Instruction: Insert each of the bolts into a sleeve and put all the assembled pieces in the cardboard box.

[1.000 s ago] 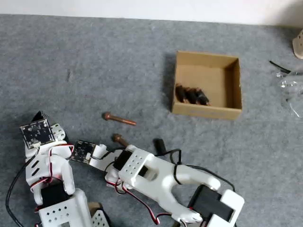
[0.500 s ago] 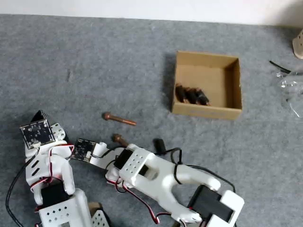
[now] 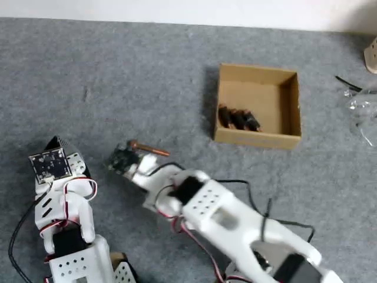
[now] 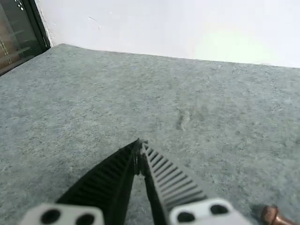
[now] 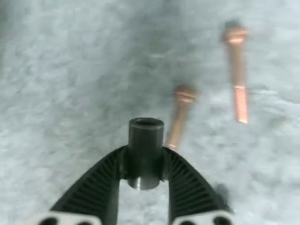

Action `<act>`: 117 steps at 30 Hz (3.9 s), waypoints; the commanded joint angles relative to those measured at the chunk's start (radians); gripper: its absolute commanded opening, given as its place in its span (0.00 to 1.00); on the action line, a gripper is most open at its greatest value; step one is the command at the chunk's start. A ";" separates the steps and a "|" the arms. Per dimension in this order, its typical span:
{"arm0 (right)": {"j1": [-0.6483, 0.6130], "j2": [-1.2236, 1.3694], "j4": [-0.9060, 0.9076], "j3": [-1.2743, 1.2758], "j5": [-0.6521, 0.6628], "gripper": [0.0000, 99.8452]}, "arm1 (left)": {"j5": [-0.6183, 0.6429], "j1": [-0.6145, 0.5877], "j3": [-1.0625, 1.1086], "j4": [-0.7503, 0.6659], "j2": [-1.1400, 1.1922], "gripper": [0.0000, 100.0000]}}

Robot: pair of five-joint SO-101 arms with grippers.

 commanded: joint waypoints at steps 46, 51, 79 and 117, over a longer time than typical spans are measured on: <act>0.486 -1.087 -0.311 0.819 0.012 0.01 | 0.005 0.128 -0.311 -0.224 0.878 0.06; 0.486 -1.158 -0.380 0.918 0.012 0.01 | 0.008 0.242 -0.516 -0.224 1.251 0.06; 0.486 -1.182 -0.383 0.928 0.012 0.00 | 0.807 0.510 -0.802 0.238 1.314 0.14; 0.486 -1.182 -0.383 0.929 0.012 0.00 | 0.898 0.469 -0.917 0.023 1.748 0.14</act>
